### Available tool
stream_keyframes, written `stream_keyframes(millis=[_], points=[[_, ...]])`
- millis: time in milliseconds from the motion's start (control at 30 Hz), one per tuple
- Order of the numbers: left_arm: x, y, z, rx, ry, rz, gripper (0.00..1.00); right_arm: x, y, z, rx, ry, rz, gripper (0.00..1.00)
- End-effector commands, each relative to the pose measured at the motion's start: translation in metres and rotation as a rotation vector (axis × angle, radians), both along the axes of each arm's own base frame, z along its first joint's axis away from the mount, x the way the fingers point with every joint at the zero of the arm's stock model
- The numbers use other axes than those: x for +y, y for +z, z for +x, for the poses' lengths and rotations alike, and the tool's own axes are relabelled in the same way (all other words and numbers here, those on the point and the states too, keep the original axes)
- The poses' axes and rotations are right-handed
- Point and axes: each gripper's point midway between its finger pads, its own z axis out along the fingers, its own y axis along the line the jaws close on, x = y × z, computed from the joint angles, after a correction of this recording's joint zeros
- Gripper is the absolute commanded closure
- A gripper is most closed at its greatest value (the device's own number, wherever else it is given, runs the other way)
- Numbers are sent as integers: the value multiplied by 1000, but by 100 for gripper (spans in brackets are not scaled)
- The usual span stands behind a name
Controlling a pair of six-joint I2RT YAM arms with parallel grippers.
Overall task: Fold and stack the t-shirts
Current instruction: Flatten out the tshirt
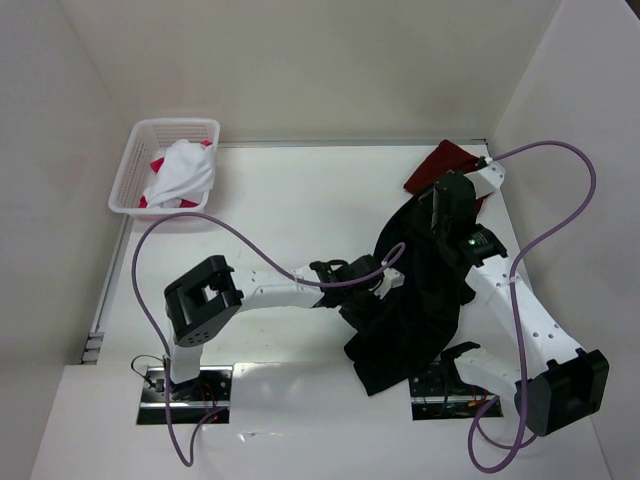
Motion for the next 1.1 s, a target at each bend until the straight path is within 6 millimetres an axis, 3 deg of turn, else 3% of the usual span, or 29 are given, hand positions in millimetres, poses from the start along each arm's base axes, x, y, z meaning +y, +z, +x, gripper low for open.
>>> stream_keyframes(millis=[0, 200, 367, 400, 433, 567, 633, 700, 800, 900, 933, 1000, 1033, 1067], points=[[-11, 7, -3, 7, -19, -19, 29, -4, 18, 4, -73, -23, 18, 100], [-14, -2, -10, 32, -39, -7, 31, -3, 16, 6, -73, -23, 18, 99], [-15, -9, -12, 13, -47, 26, 41, -3, 16, 6, -73, -23, 18, 99], [-14, -10, -9, -5, -34, 34, 44, -3, 16, 6, -73, -23, 18, 99], [-15, -6, -7, -12, -21, 29, 57, -4, 16, 6, -70, -21, 9, 99], [-8, -6, -2, -40, 12, 46, 89, -6, 20, 4, -80, -32, 9, 99], [-9, 4, 4, -62, 51, 33, 98, -6, 20, 4, -80, -32, 9, 99], [-6, 8, 8, -85, 82, 35, 100, -6, 23, 2, -89, -32, 12, 99], [5, 28, 27, -161, 159, 33, 100, -9, 27, -1, -88, -39, 2, 99], [29, 69, 60, -278, 283, 27, 100, -10, 39, -3, -105, -35, -7, 99], [42, 97, 77, -327, 349, -9, 100, -10, 52, -2, -130, -36, 1, 99], [75, 125, 111, -449, 488, 9, 100, -9, 63, -4, -152, -24, 3, 99], [94, 150, 123, -493, 558, -15, 100, -8, 78, -6, -188, -12, 10, 99], [123, 161, 149, -525, 661, -1, 100, -7, 84, -6, -197, -2, 7, 99]])
